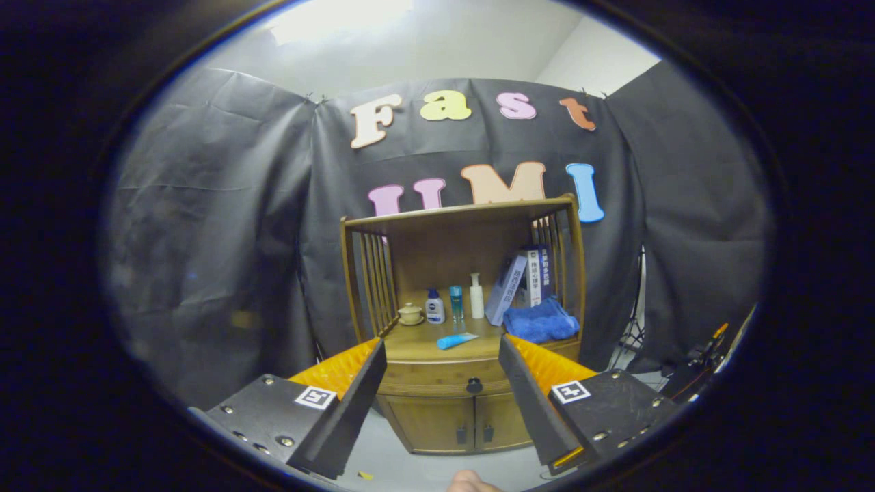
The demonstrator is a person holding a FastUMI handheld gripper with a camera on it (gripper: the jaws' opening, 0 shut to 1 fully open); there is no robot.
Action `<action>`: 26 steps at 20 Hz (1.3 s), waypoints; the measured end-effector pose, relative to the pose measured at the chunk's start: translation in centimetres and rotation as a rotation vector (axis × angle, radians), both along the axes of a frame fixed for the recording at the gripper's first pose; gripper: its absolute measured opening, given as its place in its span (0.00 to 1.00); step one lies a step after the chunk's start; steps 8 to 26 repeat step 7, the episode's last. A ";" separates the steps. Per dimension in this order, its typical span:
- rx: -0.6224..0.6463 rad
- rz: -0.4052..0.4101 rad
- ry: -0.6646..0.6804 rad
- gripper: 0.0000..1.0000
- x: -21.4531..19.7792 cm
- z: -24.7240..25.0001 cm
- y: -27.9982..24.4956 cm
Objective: Pull open the drawer, take out the items inside it, and place them on the countertop above the cabinet.
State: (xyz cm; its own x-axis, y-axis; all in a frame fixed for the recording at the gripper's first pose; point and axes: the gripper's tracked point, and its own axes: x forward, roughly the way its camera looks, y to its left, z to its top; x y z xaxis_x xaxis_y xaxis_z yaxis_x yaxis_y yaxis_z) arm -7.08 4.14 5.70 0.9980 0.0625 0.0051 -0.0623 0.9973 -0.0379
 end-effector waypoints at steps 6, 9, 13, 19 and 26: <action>0.000 0.024 0.001 0.99 0.0 -0.9 0.5; -0.009 0.020 0.002 0.99 0.0 -1.2 0.3; -0.009 0.020 0.002 0.99 0.0 -1.2 0.3; -0.009 0.020 0.002 0.99 0.0 -1.2 0.3; -0.009 0.020 0.002 0.99 0.0 -1.2 0.3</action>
